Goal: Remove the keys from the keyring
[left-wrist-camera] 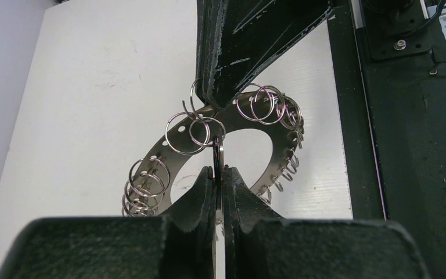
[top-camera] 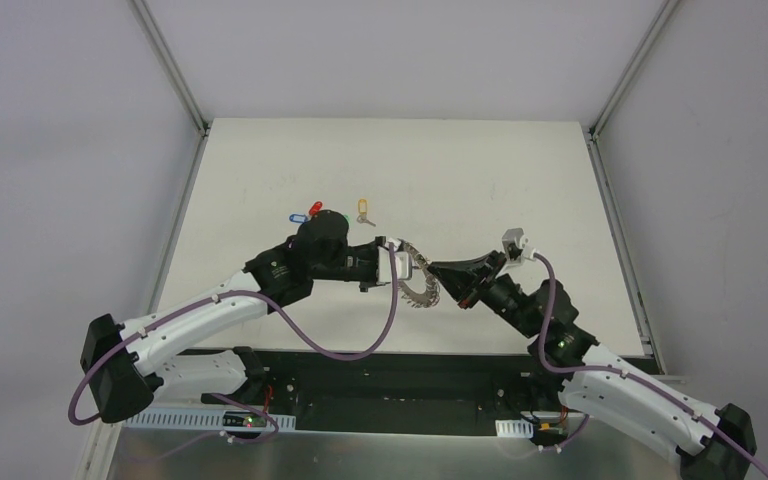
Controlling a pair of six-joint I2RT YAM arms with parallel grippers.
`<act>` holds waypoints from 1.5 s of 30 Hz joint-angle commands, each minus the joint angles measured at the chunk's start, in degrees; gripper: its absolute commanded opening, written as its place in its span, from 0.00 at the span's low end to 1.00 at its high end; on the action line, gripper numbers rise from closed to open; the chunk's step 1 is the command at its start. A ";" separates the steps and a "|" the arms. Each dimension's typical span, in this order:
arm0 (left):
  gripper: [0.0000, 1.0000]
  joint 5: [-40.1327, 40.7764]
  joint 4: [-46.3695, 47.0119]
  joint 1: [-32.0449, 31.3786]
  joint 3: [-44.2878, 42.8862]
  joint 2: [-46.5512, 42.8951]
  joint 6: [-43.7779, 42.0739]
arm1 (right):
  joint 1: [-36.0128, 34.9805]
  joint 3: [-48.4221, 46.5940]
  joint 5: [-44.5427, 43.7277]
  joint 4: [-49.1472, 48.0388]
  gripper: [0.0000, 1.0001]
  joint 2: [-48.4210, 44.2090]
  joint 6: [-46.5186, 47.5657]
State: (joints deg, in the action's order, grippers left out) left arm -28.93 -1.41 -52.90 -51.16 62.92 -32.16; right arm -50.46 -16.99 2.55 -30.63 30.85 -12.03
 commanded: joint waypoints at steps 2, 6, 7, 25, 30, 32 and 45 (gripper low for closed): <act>0.00 -1.92 0.72 -0.54 -0.04 0.13 0.02 | 0.36 1.30 -7.12 -10.08 0.00 -2.34 -1.24; 0.00 -2.24 0.21 -0.75 -0.13 0.48 -0.22 | 0.41 2.07 -6.50 -11.69 0.00 -2.89 -0.36; 0.00 -2.29 0.11 -0.79 -0.24 0.58 -0.21 | 0.40 2.14 -6.26 -11.85 0.00 -2.99 -0.05; 0.00 1.34 -1.31 -1.41 -0.91 0.21 -1.30 | 0.37 2.38 -2.14 -10.43 0.16 -2.91 1.29; 0.00 2.79 -0.82 -1.46 -0.12 -1.52 -2.63 | 0.41 -1.20 3.24 1.03 0.46 -3.14 6.04; 0.00 2.56 -0.71 -1.44 -0.04 -1.77 -2.71 | 0.41 -2.70 4.69 6.11 0.47 -3.47 8.94; 0.00 -2.86 -0.58 -1.43 0.31 -2.73 -2.82 | 0.42 -10.30 16.97 23.64 0.47 -1.17 25.65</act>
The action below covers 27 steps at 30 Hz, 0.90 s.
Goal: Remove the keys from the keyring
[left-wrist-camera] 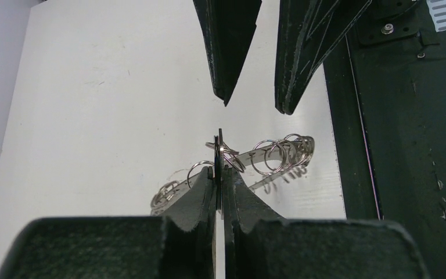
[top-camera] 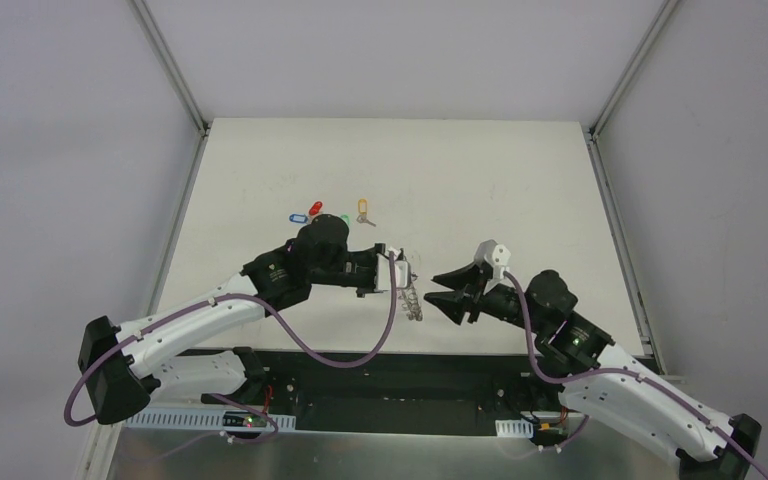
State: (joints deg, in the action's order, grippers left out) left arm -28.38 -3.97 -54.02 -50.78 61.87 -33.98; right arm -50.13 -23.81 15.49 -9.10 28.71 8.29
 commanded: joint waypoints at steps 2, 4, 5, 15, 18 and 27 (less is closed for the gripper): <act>0.00 -4.05 2.02 -0.30 -0.06 -1.60 -1.00 | -0.01 -3.91 4.35 1.53 0.47 1.77 5.95; 0.00 -4.53 2.00 -0.30 -0.10 -1.57 -0.97 | 0.09 -4.13 4.82 0.64 0.47 2.48 6.43; 0.00 -4.78 1.97 -0.34 -0.03 -1.57 -0.98 | 0.04 -4.21 5.08 0.09 0.48 2.78 6.65; 0.00 -7.82 1.91 -0.33 0.19 -1.94 -1.42 | 0.05 -6.20 6.80 -2.27 0.51 6.34 8.89; 0.00 -8.74 1.78 -0.31 0.39 -2.15 -2.05 | 0.04 -7.11 8.07 -2.45 0.51 7.32 9.51; 0.00 -8.86 1.29 -0.33 0.09 -2.17 -2.27 | 0.09 -9.10 12.69 -3.56 0.43 11.50 9.15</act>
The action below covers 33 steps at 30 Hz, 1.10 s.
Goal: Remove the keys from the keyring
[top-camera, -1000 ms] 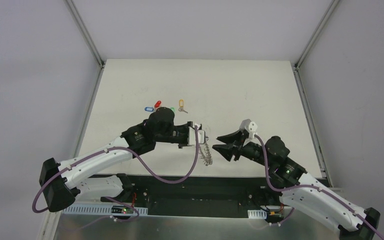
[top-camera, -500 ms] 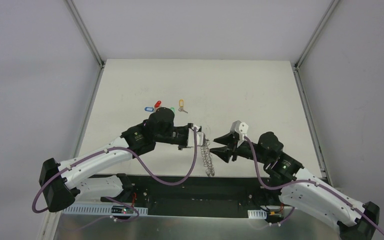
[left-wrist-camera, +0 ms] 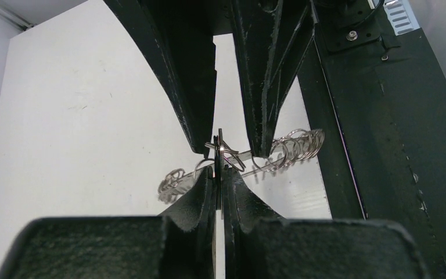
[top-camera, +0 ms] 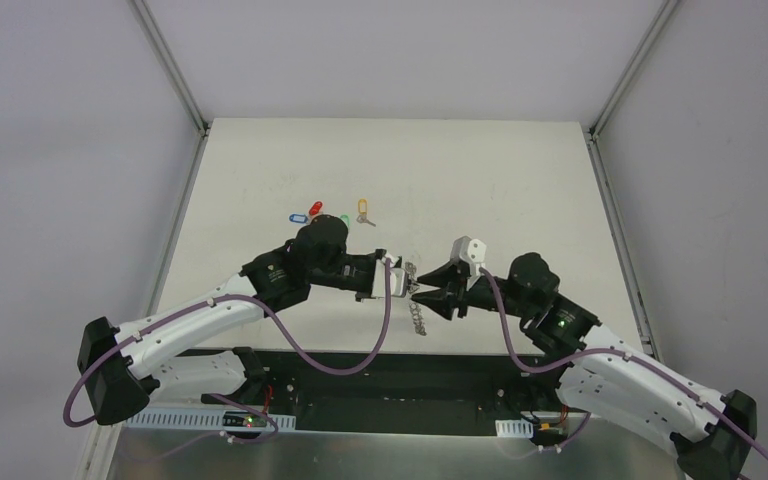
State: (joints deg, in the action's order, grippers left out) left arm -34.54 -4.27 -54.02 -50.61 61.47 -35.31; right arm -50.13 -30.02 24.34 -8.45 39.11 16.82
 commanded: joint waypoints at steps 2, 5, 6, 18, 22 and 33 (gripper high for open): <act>0.00 -2.58 1.56 -0.32 -0.10 -1.85 -0.98 | 0.12 -3.02 4.23 -4.83 0.36 1.55 0.16; 0.00 -1.99 1.59 -0.35 -0.02 -1.90 -1.00 | 0.07 -2.89 3.95 -4.81 0.14 1.62 -0.34; 0.00 -1.54 1.61 -0.30 -0.06 -2.06 -1.06 | 0.11 -2.87 3.60 -4.49 0.05 1.33 -0.34; 0.00 2.96 2.72 -0.33 0.09 -2.84 -1.11 | 0.14 -2.26 -0.70 1.23 0.00 -3.31 -6.86; 0.00 2.55 2.87 -0.30 0.23 -2.62 -1.11 | 0.22 -2.63 -7.45 1.42 0.00 -3.87 -10.66; 0.00 2.48 2.98 -0.36 0.40 -2.61 -1.25 | 0.21 1.52 -9.13 -3.70 0.00 -7.35 -14.70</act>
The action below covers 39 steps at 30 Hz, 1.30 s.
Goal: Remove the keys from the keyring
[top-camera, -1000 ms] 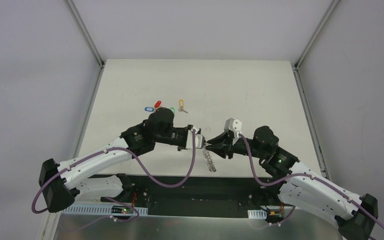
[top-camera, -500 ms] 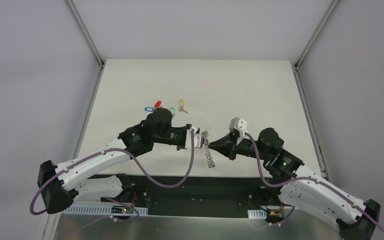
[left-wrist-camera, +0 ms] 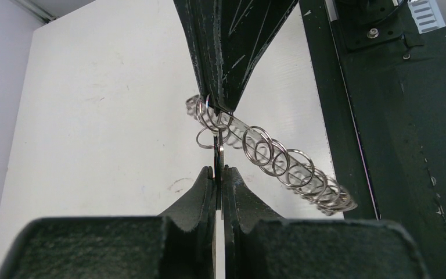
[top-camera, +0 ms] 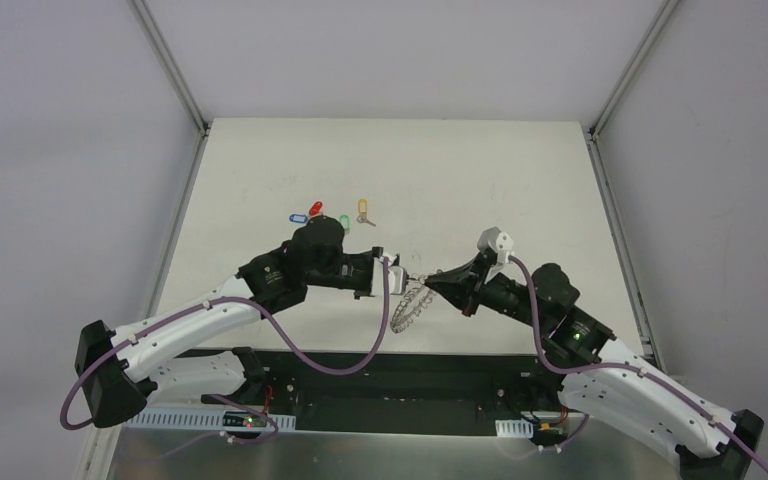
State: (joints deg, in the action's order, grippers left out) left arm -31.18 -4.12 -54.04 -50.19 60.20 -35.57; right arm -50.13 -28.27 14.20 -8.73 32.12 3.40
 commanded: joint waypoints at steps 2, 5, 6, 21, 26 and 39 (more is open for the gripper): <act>0.00 -1.26 2.80 -0.28 -0.07 -0.98 -0.95 | 0.26 -2.47 5.77 -0.84 0.00 2.00 -0.51; 0.00 -1.59 2.78 -0.35 0.01 -0.80 -0.91 | 0.27 -5.44 9.59 2.24 0.00 6.20 -0.51; 0.00 -1.60 2.80 -0.36 0.07 -0.74 -1.05 | 0.29 -5.90 10.27 2.54 0.00 7.04 -0.64; 0.00 -4.74 2.80 -0.43 2.03 -1.54 -8.13 | 0.52 -5.93 11.71 -2.04 0.00 13.66 -8.30; 0.00 -0.84 3.48 -0.63 3.12 -2.86 -11.76 | 1.93 -4.94 10.70 -4.15 0.00 14.54 -12.99; 0.00 4.20 10.36 -0.65 7.65 -7.40 -16.76 | 10.65 -1.18 14.57 -10.08 0.00 16.02 -27.40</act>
State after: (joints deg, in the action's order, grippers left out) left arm -26.28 -0.45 -54.04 -42.78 55.40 -50.33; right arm -41.91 -29.76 29.02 -15.22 48.36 -19.03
